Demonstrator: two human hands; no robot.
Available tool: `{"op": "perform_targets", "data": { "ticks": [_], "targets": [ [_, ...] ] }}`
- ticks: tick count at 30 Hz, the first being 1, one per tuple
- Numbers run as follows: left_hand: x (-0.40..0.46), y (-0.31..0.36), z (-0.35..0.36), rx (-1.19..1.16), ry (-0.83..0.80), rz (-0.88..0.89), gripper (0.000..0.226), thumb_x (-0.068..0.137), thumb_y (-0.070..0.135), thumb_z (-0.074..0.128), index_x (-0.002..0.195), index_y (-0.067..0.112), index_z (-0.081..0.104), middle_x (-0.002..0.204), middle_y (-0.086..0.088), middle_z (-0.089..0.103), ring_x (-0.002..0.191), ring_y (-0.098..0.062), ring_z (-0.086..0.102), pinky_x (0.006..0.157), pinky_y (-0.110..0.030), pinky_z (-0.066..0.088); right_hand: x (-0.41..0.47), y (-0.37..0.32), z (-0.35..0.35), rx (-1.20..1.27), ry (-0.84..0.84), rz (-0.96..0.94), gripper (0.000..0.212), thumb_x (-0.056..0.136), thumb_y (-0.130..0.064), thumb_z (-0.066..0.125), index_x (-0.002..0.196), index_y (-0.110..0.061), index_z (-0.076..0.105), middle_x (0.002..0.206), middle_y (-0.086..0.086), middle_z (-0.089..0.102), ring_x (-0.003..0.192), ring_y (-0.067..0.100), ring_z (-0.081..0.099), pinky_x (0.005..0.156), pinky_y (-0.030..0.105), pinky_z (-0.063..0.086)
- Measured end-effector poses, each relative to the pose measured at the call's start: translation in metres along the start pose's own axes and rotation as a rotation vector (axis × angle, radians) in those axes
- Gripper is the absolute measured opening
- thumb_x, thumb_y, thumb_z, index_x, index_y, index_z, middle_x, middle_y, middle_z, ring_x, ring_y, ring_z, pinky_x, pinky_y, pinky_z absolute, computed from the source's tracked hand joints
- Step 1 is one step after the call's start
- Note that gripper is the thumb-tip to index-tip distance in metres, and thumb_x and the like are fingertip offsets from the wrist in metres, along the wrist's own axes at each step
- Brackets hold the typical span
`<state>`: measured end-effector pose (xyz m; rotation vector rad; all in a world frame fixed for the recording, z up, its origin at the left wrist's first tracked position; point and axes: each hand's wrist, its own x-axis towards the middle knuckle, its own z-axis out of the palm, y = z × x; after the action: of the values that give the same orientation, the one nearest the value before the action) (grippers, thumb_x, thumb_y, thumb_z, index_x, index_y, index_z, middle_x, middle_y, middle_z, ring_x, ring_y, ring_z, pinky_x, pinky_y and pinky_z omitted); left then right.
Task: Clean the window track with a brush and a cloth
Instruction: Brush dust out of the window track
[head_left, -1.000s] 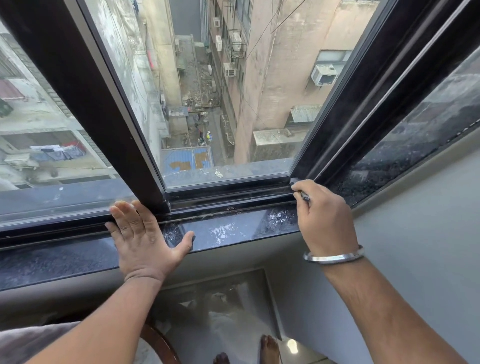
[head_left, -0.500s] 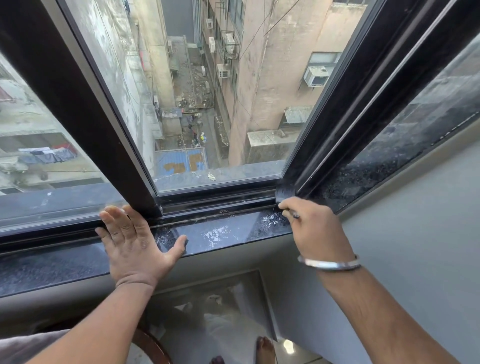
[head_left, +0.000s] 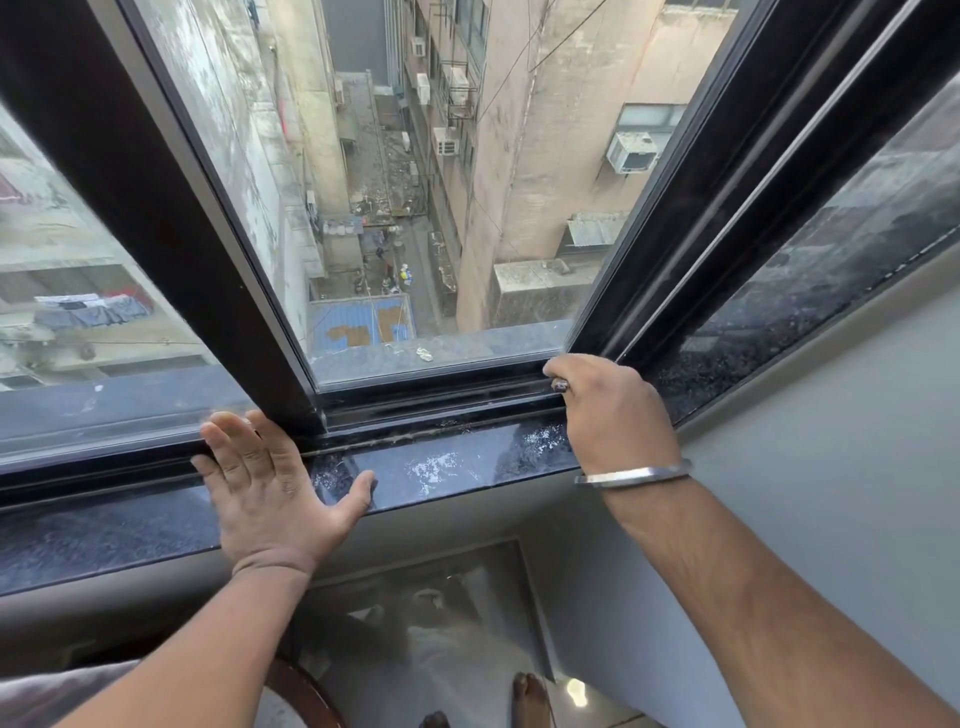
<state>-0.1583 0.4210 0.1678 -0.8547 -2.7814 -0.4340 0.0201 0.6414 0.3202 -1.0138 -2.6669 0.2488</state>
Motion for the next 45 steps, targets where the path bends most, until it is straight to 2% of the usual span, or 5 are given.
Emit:
{"op": "perform_targets", "data": {
  "ticks": [6,14,24,37,45],
  "targets": [
    [-0.001,0.002,-0.002,-0.018,0.006,0.01,0.128,0.069,0.082,0.037,0.15,0.0,-0.018,0.157,-0.037,-0.003,0.149,-0.034,-0.022,0.121,-0.059,-0.004,-0.01,0.006,-0.004,-0.035,-0.178,0.019,0.017,0.092,-0.008,0.052,0.098,-0.018,0.065,0.089,0.01,0.07,0.076,0.032,0.062,0.065,0.037,0.052],
    [-0.001,0.001,-0.002,-0.021,-0.014,0.017,0.127,0.07,0.083,0.036,0.15,0.0,-0.018,0.157,-0.036,-0.004,0.149,-0.035,-0.02,0.121,-0.06,-0.003,-0.06,0.03,0.001,0.229,0.186,0.011,0.039,0.078,0.01,0.069,0.109,-0.014,0.072,0.115,0.005,0.072,0.111,0.017,0.066,0.095,0.029,0.049],
    [-0.002,-0.001,-0.005,-0.024,-0.043,0.021,0.129,0.069,0.083,0.039,0.151,0.0,-0.016,0.159,-0.017,-0.031,0.149,-0.035,-0.022,0.121,-0.057,-0.005,-0.059,-0.026,-0.006,0.418,0.257,-0.042,0.022,0.088,-0.011,0.065,0.109,-0.017,0.07,0.105,-0.003,0.074,0.094,0.012,0.069,0.084,0.024,0.054],
    [-0.005,0.001,-0.007,-0.084,-0.137,-0.017,0.112,0.078,0.084,0.004,0.152,0.002,-0.015,0.158,-0.032,-0.009,0.149,-0.038,-0.017,0.118,-0.066,0.003,-0.051,-0.112,0.044,0.485,-0.154,-0.391,0.023,0.083,-0.005,0.052,0.098,-0.016,0.066,0.093,-0.001,0.071,0.08,0.023,0.067,0.062,0.039,0.054],
    [-0.008,0.0,-0.003,-0.019,-0.061,0.017,0.13,0.068,0.083,0.04,0.15,0.006,-0.026,0.157,-0.017,-0.036,0.148,-0.036,-0.023,0.121,-0.058,-0.004,-0.046,-0.003,0.003,0.232,0.044,0.026,0.034,0.075,0.009,0.063,0.094,-0.019,0.063,0.101,0.0,0.071,0.094,0.026,0.067,0.079,0.041,0.055]
  ]
}}
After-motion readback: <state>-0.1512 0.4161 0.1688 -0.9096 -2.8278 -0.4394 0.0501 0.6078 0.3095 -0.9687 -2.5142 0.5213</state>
